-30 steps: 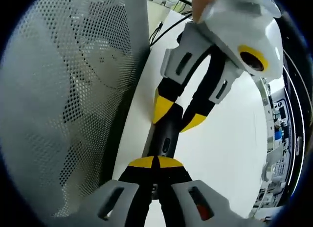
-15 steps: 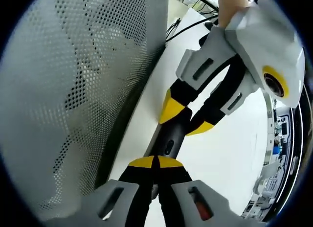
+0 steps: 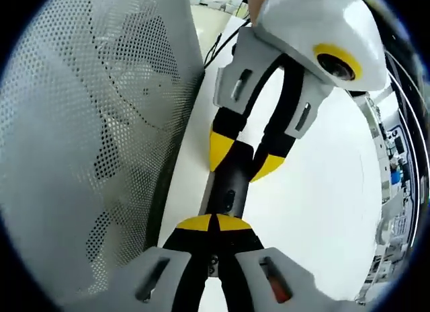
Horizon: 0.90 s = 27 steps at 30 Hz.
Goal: Press the specified remote control buttons in sequence, fully releasing each button before pressing the next.
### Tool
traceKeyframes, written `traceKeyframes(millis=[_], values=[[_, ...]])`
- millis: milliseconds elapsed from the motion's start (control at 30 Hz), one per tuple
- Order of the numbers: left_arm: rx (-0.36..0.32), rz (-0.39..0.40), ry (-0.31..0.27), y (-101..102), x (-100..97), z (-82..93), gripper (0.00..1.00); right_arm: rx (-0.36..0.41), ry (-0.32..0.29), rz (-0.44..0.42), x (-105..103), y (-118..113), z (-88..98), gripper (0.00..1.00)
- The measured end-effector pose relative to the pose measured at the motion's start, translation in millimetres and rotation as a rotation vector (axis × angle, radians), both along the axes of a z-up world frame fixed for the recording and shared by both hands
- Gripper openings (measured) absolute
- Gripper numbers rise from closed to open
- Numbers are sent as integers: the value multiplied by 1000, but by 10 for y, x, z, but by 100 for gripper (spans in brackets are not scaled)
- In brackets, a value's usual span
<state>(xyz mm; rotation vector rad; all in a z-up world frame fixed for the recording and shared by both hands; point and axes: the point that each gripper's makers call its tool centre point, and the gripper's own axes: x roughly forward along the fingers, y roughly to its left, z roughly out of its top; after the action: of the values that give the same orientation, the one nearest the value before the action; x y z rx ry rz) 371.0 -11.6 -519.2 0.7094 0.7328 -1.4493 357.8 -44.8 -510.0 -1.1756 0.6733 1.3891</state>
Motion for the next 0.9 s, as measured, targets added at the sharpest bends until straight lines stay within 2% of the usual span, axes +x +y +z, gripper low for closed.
traceKeyframes(millis=[133,200,233,400,433,467,500,533,567,667,800,867,900], values=[[-9,3,2,7,-3,6,24,-22,-19,-3,120,-28,4,0],[-9,2,2,7,-8,10,24,11,82,-86,84,4,0,0],[-7,2,2,8,-9,11,24,-4,98,-86,106,-8,3,0],[-7,2,3,8,-9,13,24,-17,78,-21,104,-16,-20,0],[-7,3,3,8,-6,11,24,-21,85,-42,113,-8,-22,0],[-7,4,4,8,-7,11,24,-24,108,-97,111,-11,-28,0],[-7,4,4,9,-7,13,24,-34,135,-140,114,-14,-30,0],[-6,4,4,9,-6,12,24,-56,191,-217,117,-11,-31,0],[-7,3,3,9,-5,11,24,-72,210,-246,127,-9,-30,0],[-8,5,5,10,2,8,24,-117,162,-168,136,8,-40,0],[-30,30,28,15,17,9,24,-105,65,-50,123,24,-36,0],[-40,30,27,17,19,6,24,-92,96,-92,121,9,-36,0],[-42,32,29,14,20,7,24,-68,144,-157,120,13,-37,0]])
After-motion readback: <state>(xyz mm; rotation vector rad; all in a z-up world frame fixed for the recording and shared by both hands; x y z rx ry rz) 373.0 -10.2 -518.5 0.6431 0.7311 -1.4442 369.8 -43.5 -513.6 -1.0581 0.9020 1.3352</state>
